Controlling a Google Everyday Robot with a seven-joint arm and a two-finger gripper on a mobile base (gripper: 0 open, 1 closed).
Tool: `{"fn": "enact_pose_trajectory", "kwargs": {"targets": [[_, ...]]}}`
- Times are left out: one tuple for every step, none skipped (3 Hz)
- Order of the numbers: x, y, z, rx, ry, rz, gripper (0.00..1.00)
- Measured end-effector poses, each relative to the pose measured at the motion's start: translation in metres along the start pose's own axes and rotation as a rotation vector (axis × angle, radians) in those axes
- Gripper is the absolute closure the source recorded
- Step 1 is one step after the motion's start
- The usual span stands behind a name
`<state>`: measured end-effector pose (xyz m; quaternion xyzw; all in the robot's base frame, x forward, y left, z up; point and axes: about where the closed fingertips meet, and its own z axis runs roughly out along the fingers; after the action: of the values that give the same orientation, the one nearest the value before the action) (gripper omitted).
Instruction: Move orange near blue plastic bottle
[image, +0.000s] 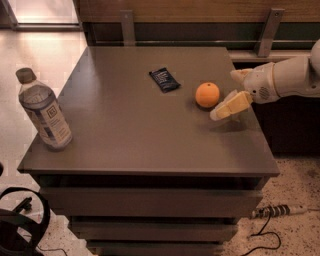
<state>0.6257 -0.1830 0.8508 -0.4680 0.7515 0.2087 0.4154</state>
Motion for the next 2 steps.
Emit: {"fn": "enact_pose_trajectory", "kwargs": {"targets": [[0.001,-0.003,0.02,-0.033,-0.064,0.01,0.0],[-0.003,-0.006,0.036,-0.061,-0.12,0.008,0.0]]}}
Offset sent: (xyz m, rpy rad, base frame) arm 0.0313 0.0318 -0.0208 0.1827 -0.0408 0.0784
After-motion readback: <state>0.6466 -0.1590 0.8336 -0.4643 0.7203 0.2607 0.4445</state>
